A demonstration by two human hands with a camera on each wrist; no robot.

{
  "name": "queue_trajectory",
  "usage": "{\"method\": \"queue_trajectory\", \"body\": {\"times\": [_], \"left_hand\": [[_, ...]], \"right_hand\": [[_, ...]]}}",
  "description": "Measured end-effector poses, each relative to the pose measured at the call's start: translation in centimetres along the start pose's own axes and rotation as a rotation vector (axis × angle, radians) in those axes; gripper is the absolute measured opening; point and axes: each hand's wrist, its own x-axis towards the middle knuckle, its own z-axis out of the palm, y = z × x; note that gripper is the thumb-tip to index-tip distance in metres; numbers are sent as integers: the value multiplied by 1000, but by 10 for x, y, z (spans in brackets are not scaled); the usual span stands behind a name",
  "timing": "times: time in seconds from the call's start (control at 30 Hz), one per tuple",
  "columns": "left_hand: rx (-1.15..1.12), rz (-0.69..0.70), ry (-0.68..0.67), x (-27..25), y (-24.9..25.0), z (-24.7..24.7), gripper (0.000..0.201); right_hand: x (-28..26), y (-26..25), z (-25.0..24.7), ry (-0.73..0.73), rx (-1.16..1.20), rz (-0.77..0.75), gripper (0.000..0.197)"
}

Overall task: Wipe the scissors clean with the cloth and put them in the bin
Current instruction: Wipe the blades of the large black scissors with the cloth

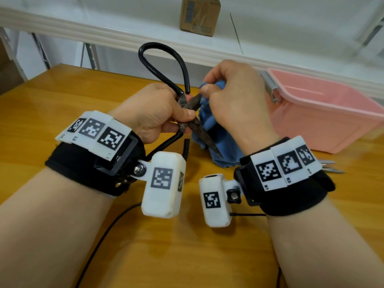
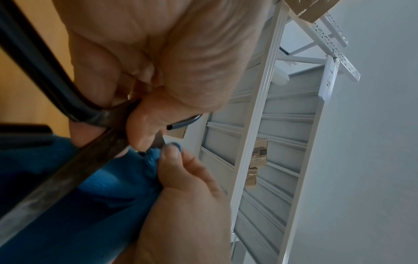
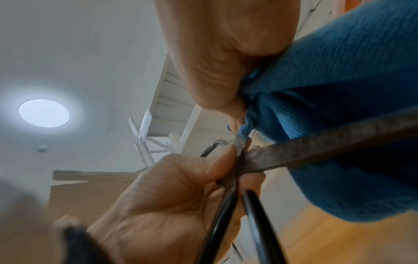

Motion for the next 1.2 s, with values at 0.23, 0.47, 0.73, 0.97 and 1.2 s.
{"method": "queue_trajectory", "body": {"times": [0.23,0.47,0.73,0.97,1.2], "left_hand": [[43,22,5,-1,-1,-1,23],[-95,-70,-38,4,-2,-2,25],[-198,-121,-28,2,3,-9,23],[-247,-184,-18,2,4,-10,19],[-266,-212,-22,1,4,-8,16]], "right_hand": [[2,5,1,33,20,17,2],[12,13,-6,-5,294,62,10],[19,24,-16,62,585,236,14],[14,16,0,-15,714,328,9],[10,12,4,-158,770,373,18]]}}
